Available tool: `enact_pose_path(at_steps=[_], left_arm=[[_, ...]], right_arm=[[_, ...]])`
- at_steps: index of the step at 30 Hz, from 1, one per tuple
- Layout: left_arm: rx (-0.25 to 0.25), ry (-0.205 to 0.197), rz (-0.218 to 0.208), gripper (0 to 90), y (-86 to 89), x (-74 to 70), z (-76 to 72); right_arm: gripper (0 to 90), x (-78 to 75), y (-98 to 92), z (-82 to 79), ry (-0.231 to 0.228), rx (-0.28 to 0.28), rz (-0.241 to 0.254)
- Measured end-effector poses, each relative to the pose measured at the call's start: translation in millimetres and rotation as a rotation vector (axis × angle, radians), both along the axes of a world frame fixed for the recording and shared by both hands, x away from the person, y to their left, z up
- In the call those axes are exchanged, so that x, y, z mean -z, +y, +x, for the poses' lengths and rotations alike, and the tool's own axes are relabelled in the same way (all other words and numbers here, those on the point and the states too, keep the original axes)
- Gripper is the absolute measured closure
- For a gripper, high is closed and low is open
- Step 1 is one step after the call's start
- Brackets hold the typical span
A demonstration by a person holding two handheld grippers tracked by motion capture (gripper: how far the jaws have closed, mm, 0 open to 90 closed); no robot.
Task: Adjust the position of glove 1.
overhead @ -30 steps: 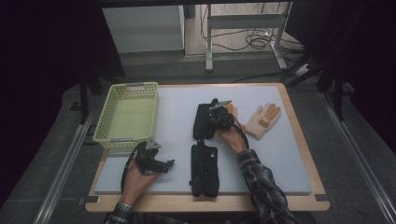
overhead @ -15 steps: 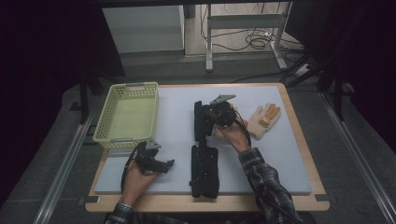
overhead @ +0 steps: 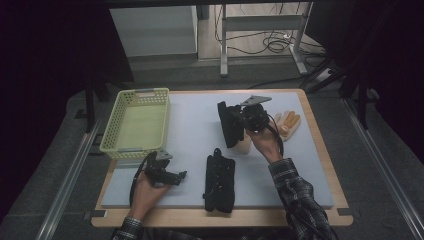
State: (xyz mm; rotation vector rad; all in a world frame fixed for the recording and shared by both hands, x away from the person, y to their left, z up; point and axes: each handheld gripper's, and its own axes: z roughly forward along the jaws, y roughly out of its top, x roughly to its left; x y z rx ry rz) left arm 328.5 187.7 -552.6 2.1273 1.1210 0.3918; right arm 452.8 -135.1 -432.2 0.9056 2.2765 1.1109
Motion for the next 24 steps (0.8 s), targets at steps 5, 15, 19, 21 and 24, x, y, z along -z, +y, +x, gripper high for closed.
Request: enact_pose_path(at_steps=[5, 15, 19, 21, 24], left_arm=[[0.000, -0.001, 0.001, 1.8, 0.0, 0.0, 0.0], [-0.002, -0.002, -0.001, 1.8, -0.2, 0.1, 0.1], [-0.002, -0.001, -0.001, 1.8, -0.2, 0.0, 0.1], [-0.004, -0.002, -0.003, 1.8, -0.4, 0.2, 0.0], [-0.004, -0.002, -0.003, 1.8, -0.4, 0.2, 0.0]], right_arm=[[87.6, -1.8, -11.1, -11.0, -0.001, -0.007, -0.002], [87.6, 0.0, -44.7, -67.6, 0.025, -0.037, 0.015], [87.6, 5.0, -55.0, -95.4, 0.038, -0.060, -0.005], [87.6, 10.5, -59.6, -114.6, 0.048, -0.072, -0.030], [87.5, 17.7, -57.9, -129.0, 0.050, -0.092, -0.064]])
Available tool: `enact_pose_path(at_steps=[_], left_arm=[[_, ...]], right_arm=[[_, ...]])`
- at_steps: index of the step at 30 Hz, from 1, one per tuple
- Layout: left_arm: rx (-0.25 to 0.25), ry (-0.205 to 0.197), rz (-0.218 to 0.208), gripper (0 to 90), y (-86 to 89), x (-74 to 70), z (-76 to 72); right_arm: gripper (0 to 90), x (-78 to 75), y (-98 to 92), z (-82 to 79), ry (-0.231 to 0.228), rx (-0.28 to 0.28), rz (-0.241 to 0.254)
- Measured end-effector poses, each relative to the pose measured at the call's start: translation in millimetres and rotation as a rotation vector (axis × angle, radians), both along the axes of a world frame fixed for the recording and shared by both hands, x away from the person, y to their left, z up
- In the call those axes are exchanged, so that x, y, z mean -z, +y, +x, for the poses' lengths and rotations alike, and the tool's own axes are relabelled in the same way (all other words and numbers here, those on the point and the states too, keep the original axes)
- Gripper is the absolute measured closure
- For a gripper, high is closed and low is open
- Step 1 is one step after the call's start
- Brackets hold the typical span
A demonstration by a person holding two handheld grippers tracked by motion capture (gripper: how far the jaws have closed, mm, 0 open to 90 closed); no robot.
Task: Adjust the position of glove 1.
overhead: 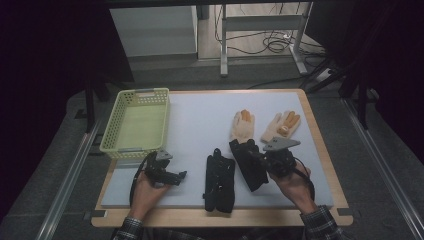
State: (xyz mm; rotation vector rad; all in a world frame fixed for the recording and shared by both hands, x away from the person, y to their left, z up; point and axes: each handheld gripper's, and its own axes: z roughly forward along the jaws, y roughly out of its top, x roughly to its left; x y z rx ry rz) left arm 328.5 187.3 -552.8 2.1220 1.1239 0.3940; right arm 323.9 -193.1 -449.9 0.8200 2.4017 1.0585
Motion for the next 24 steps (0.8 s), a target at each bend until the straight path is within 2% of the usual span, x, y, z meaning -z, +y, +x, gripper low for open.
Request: enact_pose_path(at_steps=[1, 2, 4, 9, 10, 11, 12, 13, 14, 16, 18, 20, 23, 24], left_arm=[[0.000, 0.000, 0.000, 1.9, 0.0, 0.0, 0.0], [0.003, 0.001, 0.004, 1.9, 0.3, -0.2, 0.0], [0.003, 0.001, 0.004, 1.9, 0.3, -0.2, 0.0], [0.003, 0.001, 0.003, 1.9, 0.3, -0.2, 0.0], [0.003, 0.001, 0.003, 1.9, 0.3, -0.2, 0.0], [0.003, 0.001, 0.003, 1.9, 0.3, -0.2, 0.0], [0.003, 0.001, 0.004, 1.9, 0.3, -0.2, 0.0], [0.003, 0.001, 0.004, 1.8, 0.3, -0.2, 0.0], [0.004, 0.001, 0.004, 1.8, 0.3, -0.2, 0.0], [0.003, 0.001, 0.004, 1.9, 0.3, -0.2, 0.0], [0.003, 0.001, 0.004, 1.9, 0.3, -0.2, 0.0], [0.003, 0.001, 0.004, 1.8, 0.4, -0.2, 0.0], [0.004, 0.002, 0.004, 1.9, 0.4, -0.2, 0.0], [0.004, 0.001, 0.004, 1.9, 0.4, -0.2, 0.0]], right_arm=[[87.5, 0.0, 0.0, 0.0, 0.000, 0.000, 0.000], [87.4, 4.9, 5.5, -6.4, 0.007, -0.015, -0.029], [87.3, 9.1, 12.5, -9.6, 0.011, -0.033, -0.045], [87.0, 10.4, 29.1, -11.9, 0.028, -0.080, -0.038], [86.5, 10.7, 40.4, -13.2, 0.041, -0.114, -0.042], [86.5, 10.7, 40.4, -13.2, 0.041, -0.114, -0.042], [85.9, 12.8, 53.8, -15.3, 0.045, -0.146, -0.045], [85.9, 12.8, 53.8, -15.3, 0.045, -0.146, -0.045], [83.6, 16.9, 68.8, -16.9, 0.066, -0.188, -0.042], [74.8, 21.0, 84.3, -18.9, 0.083, -0.242, -0.024], [66.2, 21.5, 98.0, -21.0, 0.073, -0.282, -0.033], [64.2, 16.7, 105.7, -21.6, 0.051, -0.298, -0.033], [63.4, 8.9, 106.5, -19.8, 0.039, -0.299, -0.022], [62.3, 2.4, 101.8, -17.8, 0.021, -0.285, -0.022]])
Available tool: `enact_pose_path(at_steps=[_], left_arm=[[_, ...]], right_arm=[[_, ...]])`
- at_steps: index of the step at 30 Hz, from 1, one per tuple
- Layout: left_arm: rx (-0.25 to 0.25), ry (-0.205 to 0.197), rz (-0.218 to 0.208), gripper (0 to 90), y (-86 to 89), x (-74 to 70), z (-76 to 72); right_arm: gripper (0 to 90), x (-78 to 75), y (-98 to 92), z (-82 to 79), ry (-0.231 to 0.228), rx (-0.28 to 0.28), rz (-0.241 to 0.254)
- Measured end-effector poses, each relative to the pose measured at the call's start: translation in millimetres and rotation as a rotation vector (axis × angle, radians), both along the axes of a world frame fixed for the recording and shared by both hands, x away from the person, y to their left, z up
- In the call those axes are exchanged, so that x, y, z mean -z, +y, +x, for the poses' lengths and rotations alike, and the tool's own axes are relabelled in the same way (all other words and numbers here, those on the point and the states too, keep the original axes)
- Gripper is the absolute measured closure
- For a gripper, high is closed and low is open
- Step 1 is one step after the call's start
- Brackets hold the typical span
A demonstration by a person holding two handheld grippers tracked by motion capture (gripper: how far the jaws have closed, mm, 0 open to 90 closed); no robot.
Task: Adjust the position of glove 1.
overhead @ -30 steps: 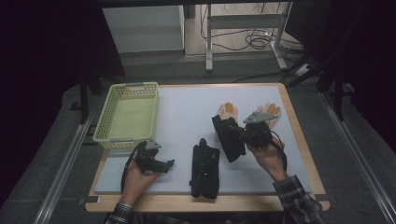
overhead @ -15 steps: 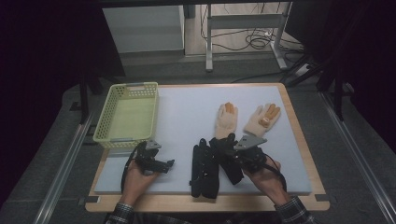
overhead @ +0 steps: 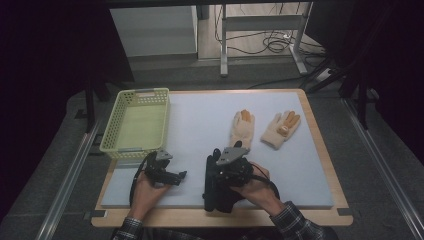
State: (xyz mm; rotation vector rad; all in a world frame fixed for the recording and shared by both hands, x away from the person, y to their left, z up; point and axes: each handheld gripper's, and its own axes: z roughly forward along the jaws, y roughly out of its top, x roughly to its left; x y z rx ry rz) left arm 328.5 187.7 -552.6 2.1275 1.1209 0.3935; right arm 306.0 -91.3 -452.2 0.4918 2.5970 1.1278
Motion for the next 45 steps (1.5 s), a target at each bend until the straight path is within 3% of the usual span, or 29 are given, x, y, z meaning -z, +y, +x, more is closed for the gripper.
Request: enact_pose_path(at_steps=[1, 6, 11, 12, 17, 19, 21, 23, 26, 29, 30, 31, 32, 33, 36, 38, 45], left_arm=[[0.000, 0.000, 0.000, 1.9, 0.0, 0.0, 0.0], [0.000, 0.000, 0.000, 1.9, -0.1, 0.0, 0.0], [0.000, 0.000, 0.000, 1.8, -0.1, 0.0, 0.0], [0.000, 0.000, 0.000, 1.8, -0.1, 0.0, 0.0], [-0.002, -0.001, -0.001, 1.8, -0.3, 0.1, 0.0], [-0.001, 0.000, 0.000, 1.9, -0.1, 0.0, -0.1], [-0.001, 0.000, 0.000, 1.9, -0.1, 0.0, -0.1], [-0.001, -0.001, 0.000, 1.8, -0.1, 0.0, -0.1], [-0.001, 0.000, 0.000, 1.9, -0.1, 0.0, -0.1], [-0.001, 0.000, 0.000, 1.9, -0.1, 0.0, 0.0], [-0.001, 0.000, 0.000, 1.9, -0.1, 0.0, -0.1], [-0.001, 0.000, 0.000, 1.9, -0.1, 0.0, -0.1], [-0.001, 0.000, 0.000, 1.9, -0.1, 0.0, 0.0], [-0.001, 0.000, 0.000, 1.8, -0.1, 0.0, 0.0], [-0.001, -0.001, 0.000, 1.9, -0.1, 0.0, 0.0], [-0.001, 0.000, -0.001, 1.9, -0.1, 0.0, -0.1], [-0.011, -0.001, -0.015, 3.6, 1.0, -0.1, -0.4]], right_arm=[[62.3, 0.0, 0.0, 0.0, 0.000, 0.000, 0.000], [62.2, -7.4, -35.1, 5.5, -0.007, 0.073, 0.030], [65.3, -4.8, -59.4, 6.7, -0.001, 0.122, 0.034], [67.8, -0.5, -71.0, 6.9, 0.010, 0.147, 0.032], [74.7, 14.9, -88.9, 8.1, 0.033, 0.186, 0.017], [78.0, 33.6, -95.6, 10.9, 0.077, 0.202, 0.016], [78.5, 40.6, -95.9, 11.6, 0.096, 0.206, 0.013], [78.8, 60.4, -93.0, 15.5, 0.138, 0.201, -0.003], [78.8, 64.1, -86.4, 17.0, 0.141, 0.190, 0.004], [78.7, 55.1, -79.6, 16.2, 0.116, 0.172, 0.027], [78.3, 44.0, -69.6, 14.3, 0.091, 0.146, 0.040], [78.3, 44.0, -69.6, 14.3, 0.091, 0.146, 0.040], [77.8, 36.1, -56.8, 12.3, 0.078, 0.114, 0.042], [77.8, 36.1, -56.8, 12.3, 0.078, 0.114, 0.042], [75.5, 34.4, -26.6, 9.6, 0.074, 0.041, 0.019], [73.5, 34.3, -18.4, 9.3, 0.067, 0.022, 0.011], [65.9, 26.6, -21.5, 21.0, 0.056, 0.036, 0.010]])
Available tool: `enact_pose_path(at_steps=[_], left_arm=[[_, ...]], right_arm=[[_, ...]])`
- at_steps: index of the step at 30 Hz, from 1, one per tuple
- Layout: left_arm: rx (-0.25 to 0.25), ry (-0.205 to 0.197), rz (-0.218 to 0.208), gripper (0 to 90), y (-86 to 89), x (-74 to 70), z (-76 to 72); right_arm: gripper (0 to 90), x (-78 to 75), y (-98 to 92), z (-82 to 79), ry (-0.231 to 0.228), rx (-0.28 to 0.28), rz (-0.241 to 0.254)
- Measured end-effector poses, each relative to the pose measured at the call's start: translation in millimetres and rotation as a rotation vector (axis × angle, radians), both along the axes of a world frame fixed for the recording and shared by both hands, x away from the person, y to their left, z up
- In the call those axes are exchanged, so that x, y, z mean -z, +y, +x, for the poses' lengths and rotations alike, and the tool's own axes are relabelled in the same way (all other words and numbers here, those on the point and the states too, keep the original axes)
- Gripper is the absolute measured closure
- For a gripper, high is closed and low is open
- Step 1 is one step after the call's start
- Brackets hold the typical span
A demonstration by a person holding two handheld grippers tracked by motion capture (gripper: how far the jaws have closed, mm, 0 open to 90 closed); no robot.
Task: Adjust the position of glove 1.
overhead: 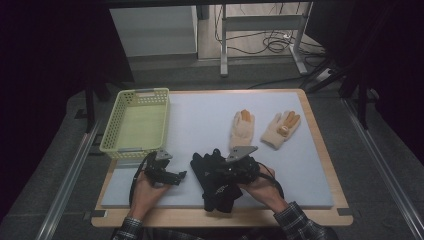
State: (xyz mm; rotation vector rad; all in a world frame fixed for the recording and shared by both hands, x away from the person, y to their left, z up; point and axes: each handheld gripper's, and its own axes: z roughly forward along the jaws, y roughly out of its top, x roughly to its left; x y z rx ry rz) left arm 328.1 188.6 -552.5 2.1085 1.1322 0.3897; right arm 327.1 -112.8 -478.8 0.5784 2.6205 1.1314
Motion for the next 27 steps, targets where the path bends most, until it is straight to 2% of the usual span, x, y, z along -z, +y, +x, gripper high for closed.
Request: enact_pose_path(at_steps=[3, 5, 8, 9, 11, 12, 13, 14, 15, 16, 17, 18, 19, 22, 24, 27], left_arm=[[-0.005, 0.001, -0.014, 4.6, 2.1, -0.4, -0.1], [-0.006, 0.000, -0.010, 4.7, 1.6, -0.3, -0.2], [-0.004, -0.001, -0.002, 4.2, 0.6, -0.2, -0.4], [0.000, 0.001, 0.005, 4.2, 0.7, -0.5, -0.3], [0.000, 0.002, 0.003, 4.2, 1.0, -0.5, -0.3], [0.000, 0.002, 0.003, 4.2, 1.0, -0.5, -0.3], [0.000, 0.001, 0.004, 4.2, 0.9, -0.3, -0.3], [0.000, 0.001, 0.004, 4.2, 0.9, -0.3, -0.3], [0.001, 0.001, 0.005, 4.2, 0.9, -0.3, -0.3], [0.001, 0.001, 0.005, 4.2, 0.9, -0.3, -0.3], [0.003, 0.002, 0.007, 4.1, 0.9, -0.4, -0.1], [0.003, 0.002, 0.007, 4.1, 0.9, -0.4, -0.1], [0.003, 0.002, 0.007, 4.1, 0.9, -0.4, -0.1], [0.003, 0.002, 0.007, 4.1, 0.9, -0.4, -0.1], [0.003, 0.002, 0.007, 4.1, 0.9, -0.4, -0.1], [-0.001, 0.001, 0.002, 4.1, 0.5, -0.2, -0.2]], right_arm=[[57.4, 0.5, -5.6, 8.0, 0.022, 0.004, 0.035], [54.3, 1.9, -2.2, 9.6, 0.034, -0.020, 0.052], [52.2, 5.0, 6.5, 9.8, 0.038, -0.052, 0.048], [50.0, 10.8, 17.3, 11.1, 0.042, -0.089, 0.019], [49.3, 19.5, 27.3, 14.1, 0.054, -0.117, -0.025], [49.3, 19.5, 27.3, 14.1, 0.054, -0.117, -0.025], [50.5, 31.0, 34.9, 17.2, 0.067, -0.133, -0.086], [50.5, 31.0, 34.9, 17.2, 0.067, -0.133, -0.086], [60.2, 40.8, 38.2, 16.1, 0.050, -0.135, -0.116], [60.2, 40.8, 38.2, 16.1, 0.050, -0.135, -0.116], [83.6, 38.5, 37.1, 15.6, 0.079, -0.128, -0.089], [83.6, 38.5, 37.1, 15.6, 0.079, -0.128, -0.089], [87.5, 37.8, 38.9, 14.0, 0.072, -0.112, -0.105], [88.3, 34.7, 41.7, 8.9, 0.040, -0.092, -0.125], [88.4, 32.6, 41.9, 7.0, 0.032, -0.083, -0.123], [88.6, 19.6, 38.7, 1.2, 0.020, -0.038, -0.091]])
